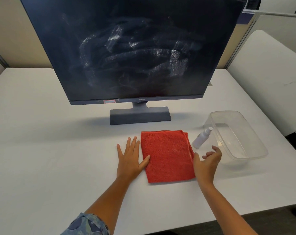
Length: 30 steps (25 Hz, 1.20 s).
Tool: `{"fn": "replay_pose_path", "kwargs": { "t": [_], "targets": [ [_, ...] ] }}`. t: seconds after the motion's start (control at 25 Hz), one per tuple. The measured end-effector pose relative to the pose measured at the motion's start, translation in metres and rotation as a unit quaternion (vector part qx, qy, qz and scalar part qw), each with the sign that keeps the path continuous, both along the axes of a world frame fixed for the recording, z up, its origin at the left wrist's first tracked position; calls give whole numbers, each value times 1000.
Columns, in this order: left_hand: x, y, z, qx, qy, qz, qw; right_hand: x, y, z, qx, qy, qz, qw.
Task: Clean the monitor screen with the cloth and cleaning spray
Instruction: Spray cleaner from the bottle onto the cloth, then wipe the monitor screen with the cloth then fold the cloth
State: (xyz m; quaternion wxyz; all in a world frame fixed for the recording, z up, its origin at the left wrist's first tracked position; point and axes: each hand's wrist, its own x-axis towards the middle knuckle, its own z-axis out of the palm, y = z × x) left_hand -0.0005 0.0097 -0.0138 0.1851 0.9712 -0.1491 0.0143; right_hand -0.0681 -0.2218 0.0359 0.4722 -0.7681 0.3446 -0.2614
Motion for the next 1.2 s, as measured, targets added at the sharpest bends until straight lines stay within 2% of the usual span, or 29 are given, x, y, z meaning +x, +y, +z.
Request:
{"fn": "replay_pose_path", "kwargs": {
  "t": [0.12,0.24,0.28,0.36,0.52,0.6,0.76,0.84,0.92,0.96,1.08,1.12,1.2],
  "targets": [
    [1,0,0,-3,2,-12,1000,-9,25,-3,-97,0,111,989],
    [0,0,2,-8,2,-36,999,-11,44,-9,-219,60,293,929],
    [1,-1,2,-13,5,-42,999,-12,49,-11,-262,80,325,905],
    [1,-4,5,-49,19,-49,997,-12,56,-15,-331,93,334,878],
    [-3,-19,19,-203,82,-41,975,-11,65,-11,-395,91,317,857],
    [-4,-22,30,-238,93,-36,966,-8,68,-2,-405,104,310,854],
    [13,-16,63,-223,95,-102,965,15,76,32,-436,78,294,847],
    [26,-10,86,-186,97,-157,965,33,78,54,-470,53,315,823],
    [37,-3,107,-153,52,-192,968,49,78,72,-505,49,344,790],
    [42,2,117,-142,20,-190,971,55,78,80,-504,56,354,786],
    [48,17,141,-134,-90,-142,977,66,86,94,-445,131,374,803],
    [49,21,147,-135,-119,-123,976,66,91,95,-401,133,376,825],
    [46,28,154,-159,-160,-85,971,67,103,99,-248,90,374,889]
  ]
}}
